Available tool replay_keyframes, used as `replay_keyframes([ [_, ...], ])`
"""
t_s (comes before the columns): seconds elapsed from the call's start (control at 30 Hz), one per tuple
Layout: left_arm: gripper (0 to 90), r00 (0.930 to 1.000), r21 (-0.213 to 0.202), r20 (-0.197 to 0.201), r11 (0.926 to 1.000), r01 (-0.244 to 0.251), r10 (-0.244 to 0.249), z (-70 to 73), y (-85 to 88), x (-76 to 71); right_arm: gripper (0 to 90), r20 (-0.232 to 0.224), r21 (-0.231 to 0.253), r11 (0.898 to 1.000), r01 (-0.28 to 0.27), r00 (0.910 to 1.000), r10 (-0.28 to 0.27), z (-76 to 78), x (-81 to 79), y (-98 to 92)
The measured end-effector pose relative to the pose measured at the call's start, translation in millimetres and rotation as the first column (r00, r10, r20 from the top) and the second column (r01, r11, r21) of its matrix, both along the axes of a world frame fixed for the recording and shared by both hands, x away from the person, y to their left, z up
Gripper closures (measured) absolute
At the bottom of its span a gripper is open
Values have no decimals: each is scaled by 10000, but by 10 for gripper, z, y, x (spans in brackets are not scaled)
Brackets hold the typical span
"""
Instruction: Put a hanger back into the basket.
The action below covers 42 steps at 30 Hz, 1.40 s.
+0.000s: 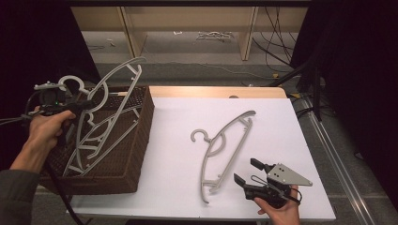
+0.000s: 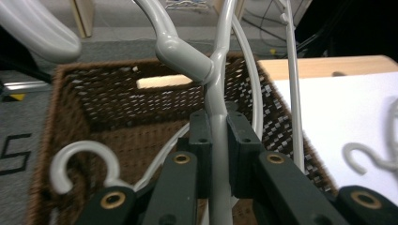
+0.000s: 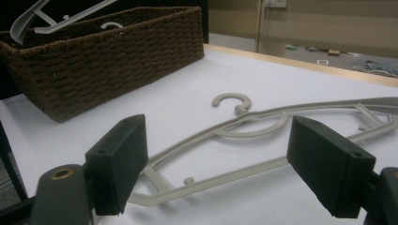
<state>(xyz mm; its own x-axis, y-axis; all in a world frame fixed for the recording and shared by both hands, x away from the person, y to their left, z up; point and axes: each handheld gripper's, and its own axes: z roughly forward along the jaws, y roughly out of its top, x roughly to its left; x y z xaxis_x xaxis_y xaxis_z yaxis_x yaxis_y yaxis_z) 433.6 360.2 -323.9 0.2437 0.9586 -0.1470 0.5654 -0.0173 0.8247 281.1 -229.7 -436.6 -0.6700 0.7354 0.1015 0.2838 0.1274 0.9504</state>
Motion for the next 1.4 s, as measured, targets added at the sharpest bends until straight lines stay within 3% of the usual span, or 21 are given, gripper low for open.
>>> replay_keyframes([
  [0.17,822,9999,372,84,9992,111,-114,-82,89,-51,217,14,-6,10000,-4,10000,4,1,-1,0],
  [0.2,822,9999,347,39,9993,112,-113,-106,113,-61,217,-118,-269,9996,62,9999,-65,15,-14,-17],
  [0.27,822,9999,379,-21,9992,133,-132,-156,153,-81,217,33,-36,10000,9,10000,-9,-4,1,-3],
  [0.33,822,9997,638,-77,9977,250,-245,-195,190,-106,217,-51,-144,9999,46,10000,-47,-1,0,-9],
  [0.5,822,9990,794,137,9960,415,-427,-295,250,-147,217,33,-159,9998,112,9999,-111,-9,4,-1],
  [0.6,824,9983,1456,84,9877,567,-585,-328,274,-144,217,12,-197,9997,153,9999,-153,-7,4,-8],
  [0.67,822,9986,1635,-7,9852,519,-525,-351,293,-124,217,67,8,10000,47,10000,-47,-19,15,1],
  [0.73,820,9978,2123,-387,9754,601,-530,-374,329,-114,217,33,-177,9998,134,9999,-133,-9,6,-8],
  [0.83,820,9958,2065,-542,9749,831,-734,-439,370,-106,217,44,-189,9997,155,9999,-154,-8,5,-10],
  [0.97,821,9956,1789,-479,9799,877,-804,-521,390,-137,217,-55,-302,9994,151,9999,-152,-1,2,-22],
  [1.0,822,9933,1874,-522,9760,1110,-1029,-529,404,-142,217,20,-215,9997,139,9999,-139,-8,7,-15],
  [1.03,822,9935,1812,-490,9773,1096,-1023,-541,392,-146,217,69,-5,10000,51,10000,-51,-19,15,-1],
  [1.07,822,9901,2143,-692,9675,1345,-1223,-533,404,-149,217,74,7,10000,62,10000,-62,-19,14,2],
  [1.1,821,9914,1948,-547,9725,1272,-1188,-555,375,-138,217,65,4,10000,53,10000,-53,-19,14,3],
  [1.13,821,9896,2029,-665,9694,1384,-1274,-568,366,-124,217,58,2,10000,54,10000,-54,-19,14,4],
  [1.17,822,9841,2375,-948,9566,1690,-1503,-571,374,-113,217,50,3,10000,59,10000,-59,-19,13,5],
  [1.2,821,9871,2075,-736,9660,1545,-1420,-613,329,-93,217,51,0,10000,70,10000,-70,-20,13,6],
  [1.23,820,9833,2271,-1005,9587,1712,-1518,-613,316,-84,217,53,1,10000,72,10000,-72,-19,12,5],
  [1.3,818,9798,2473,-1170,9507,1872,-1624,-658,280,-55,217,74,-8,10000,66,10000,-66,-19,15,1],
  [1.4,816,9762,2407,-1559,9527,1856,-1508,-735,235,-14,217,75,-9,10000,61,10000,-61,-19,14,0],
])
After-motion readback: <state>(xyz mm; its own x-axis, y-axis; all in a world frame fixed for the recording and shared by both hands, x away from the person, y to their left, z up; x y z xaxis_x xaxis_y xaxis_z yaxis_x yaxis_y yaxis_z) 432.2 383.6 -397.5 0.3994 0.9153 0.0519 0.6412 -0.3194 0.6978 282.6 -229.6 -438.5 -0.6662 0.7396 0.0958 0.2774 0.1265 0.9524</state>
